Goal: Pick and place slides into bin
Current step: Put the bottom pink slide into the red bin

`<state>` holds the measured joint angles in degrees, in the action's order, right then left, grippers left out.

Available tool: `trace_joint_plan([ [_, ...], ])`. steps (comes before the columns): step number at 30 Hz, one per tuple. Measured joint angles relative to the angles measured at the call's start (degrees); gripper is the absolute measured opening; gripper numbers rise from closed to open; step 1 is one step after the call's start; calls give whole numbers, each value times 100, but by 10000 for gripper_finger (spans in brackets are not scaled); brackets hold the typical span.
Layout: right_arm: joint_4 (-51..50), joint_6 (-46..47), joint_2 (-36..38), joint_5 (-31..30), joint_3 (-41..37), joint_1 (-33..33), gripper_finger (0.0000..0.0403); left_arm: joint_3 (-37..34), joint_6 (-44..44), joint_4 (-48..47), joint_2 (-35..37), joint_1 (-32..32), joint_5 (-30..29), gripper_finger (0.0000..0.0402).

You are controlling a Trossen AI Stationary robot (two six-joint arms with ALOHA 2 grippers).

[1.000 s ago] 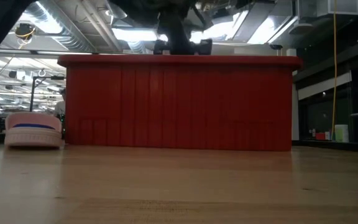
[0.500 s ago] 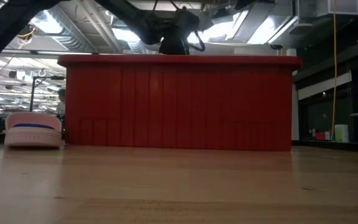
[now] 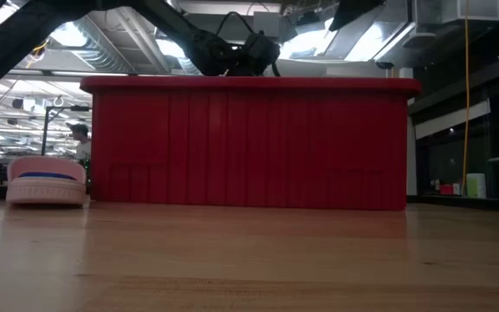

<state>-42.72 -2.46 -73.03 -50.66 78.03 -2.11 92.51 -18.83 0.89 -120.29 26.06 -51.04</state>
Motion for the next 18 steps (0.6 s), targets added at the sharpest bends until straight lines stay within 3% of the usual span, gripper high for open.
trace_joint_plan([
  [9,142,48,2,42,-58,-4,5,-9,-199,-627,-175,105,-17,4],
  [18,282,-30,2,42,-58,-4,5,0,-547,-544,-290,127,322,4],
])
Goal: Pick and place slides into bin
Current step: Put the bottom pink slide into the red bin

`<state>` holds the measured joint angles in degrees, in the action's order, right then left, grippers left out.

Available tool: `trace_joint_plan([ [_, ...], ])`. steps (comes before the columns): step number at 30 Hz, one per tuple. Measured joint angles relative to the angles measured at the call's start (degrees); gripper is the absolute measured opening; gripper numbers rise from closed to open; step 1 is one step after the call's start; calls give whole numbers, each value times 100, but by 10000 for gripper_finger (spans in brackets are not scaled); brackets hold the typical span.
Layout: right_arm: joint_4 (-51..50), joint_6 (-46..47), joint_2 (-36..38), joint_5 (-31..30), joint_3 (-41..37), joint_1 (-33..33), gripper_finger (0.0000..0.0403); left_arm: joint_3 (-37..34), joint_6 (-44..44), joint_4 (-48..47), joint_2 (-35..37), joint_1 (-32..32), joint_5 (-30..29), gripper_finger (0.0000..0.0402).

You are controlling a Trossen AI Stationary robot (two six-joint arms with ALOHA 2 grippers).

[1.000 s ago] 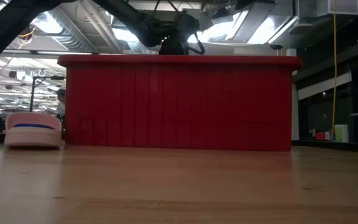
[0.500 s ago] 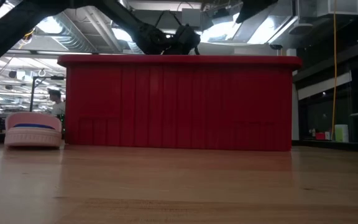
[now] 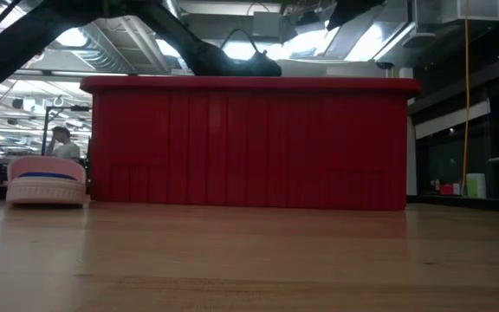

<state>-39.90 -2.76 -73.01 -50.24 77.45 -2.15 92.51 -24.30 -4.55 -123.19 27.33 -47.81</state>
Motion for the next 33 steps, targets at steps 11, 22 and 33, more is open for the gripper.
trace_joint_plan([
  [11,332,-263,0,-2,0,-15,5,0,284,92,-1,144,137,4],
  [22,462,-267,2,95,0,-209,5,0,77,195,1,208,386,4],
  [33,774,-633,4,100,0,-225,5,394,842,266,1,138,517,4],
])
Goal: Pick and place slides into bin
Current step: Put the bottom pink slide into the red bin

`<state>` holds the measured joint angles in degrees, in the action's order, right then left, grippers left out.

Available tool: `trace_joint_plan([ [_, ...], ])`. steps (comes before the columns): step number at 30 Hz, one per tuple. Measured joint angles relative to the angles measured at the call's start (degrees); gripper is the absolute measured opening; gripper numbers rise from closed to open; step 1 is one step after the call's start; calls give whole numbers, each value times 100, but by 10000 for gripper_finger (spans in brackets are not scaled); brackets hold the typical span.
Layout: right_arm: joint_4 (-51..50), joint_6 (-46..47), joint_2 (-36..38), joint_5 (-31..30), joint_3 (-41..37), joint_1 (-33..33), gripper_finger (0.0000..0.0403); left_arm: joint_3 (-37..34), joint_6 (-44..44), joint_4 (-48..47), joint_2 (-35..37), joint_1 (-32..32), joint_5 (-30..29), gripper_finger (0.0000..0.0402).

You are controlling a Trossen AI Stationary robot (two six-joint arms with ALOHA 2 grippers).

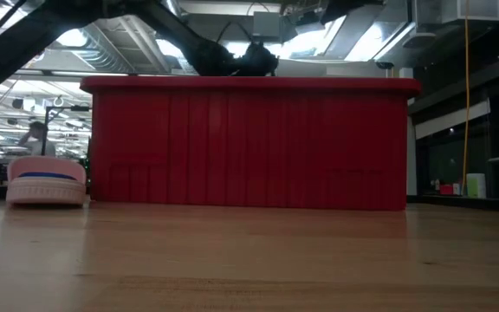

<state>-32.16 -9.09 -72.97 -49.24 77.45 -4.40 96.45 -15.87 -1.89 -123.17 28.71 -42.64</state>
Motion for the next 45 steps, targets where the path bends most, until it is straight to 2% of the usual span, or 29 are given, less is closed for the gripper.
trace_joint_plan([
  [4,135,-41,0,1,0,0,5,303,433,-100,0,-22,33,4],
  [10,166,-43,0,1,0,0,5,818,451,-728,-73,119,636,4],
  [15,246,-80,0,1,0,0,5,1139,473,-978,-329,208,593,4],
  [25,244,-349,0,2,-1,-32,5,1204,-225,-1408,-752,216,593,4],
  [31,237,-360,0,7,-1,-176,5,1204,-468,-1462,-748,214,298,4],
  [38,160,-362,0,424,-1,-273,5,1212,-944,-1661,-801,200,268,4],
  [45,63,-355,0,436,0,-273,5,1208,-1299,-1875,-883,102,364,4],
])
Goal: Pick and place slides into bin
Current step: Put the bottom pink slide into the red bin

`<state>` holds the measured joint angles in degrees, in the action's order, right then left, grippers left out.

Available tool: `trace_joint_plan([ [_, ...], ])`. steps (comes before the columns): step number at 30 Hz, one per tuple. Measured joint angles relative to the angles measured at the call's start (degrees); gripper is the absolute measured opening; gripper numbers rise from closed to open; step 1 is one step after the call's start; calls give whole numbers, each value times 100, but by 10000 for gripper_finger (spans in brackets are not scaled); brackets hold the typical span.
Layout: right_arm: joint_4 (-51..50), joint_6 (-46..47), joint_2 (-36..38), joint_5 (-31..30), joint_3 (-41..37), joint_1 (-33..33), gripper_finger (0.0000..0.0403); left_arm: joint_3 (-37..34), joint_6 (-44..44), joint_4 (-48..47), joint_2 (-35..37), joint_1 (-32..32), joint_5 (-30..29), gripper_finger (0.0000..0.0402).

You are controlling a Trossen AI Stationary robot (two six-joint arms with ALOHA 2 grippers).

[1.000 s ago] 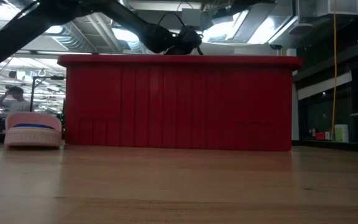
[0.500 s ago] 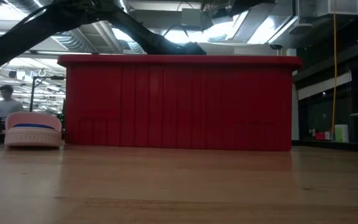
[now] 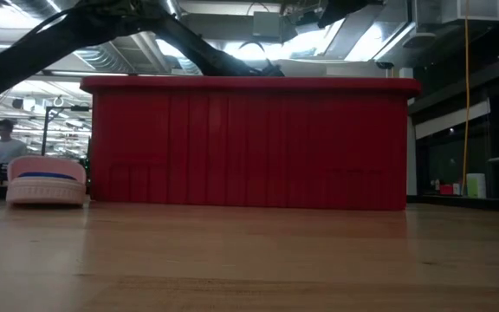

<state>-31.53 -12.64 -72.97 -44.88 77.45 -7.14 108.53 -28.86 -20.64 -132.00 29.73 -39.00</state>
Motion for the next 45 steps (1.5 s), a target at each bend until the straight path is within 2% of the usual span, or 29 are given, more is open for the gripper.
trace_joint_plan([
  [6,-4,-30,0,2,0,2,5,0,-275,-327,2,-74,-131,4],
  [16,-9,-681,0,21,-1,2,5,0,-1184,-778,2,-76,-237,4],
  [21,-8,-697,0,485,-2,2,5,0,-1198,-772,2,-76,-237,5],
  [26,-14,-697,0,616,-1,4,5,0,-1336,-744,2,-77,-304,8],
  [38,-116,-695,0,619,0,4,5,-2,-1147,-636,4,-85,-132,74],
  [45,-157,-695,0,619,0,4,5,-2,-1217,-634,4,-85,-134,95],
])
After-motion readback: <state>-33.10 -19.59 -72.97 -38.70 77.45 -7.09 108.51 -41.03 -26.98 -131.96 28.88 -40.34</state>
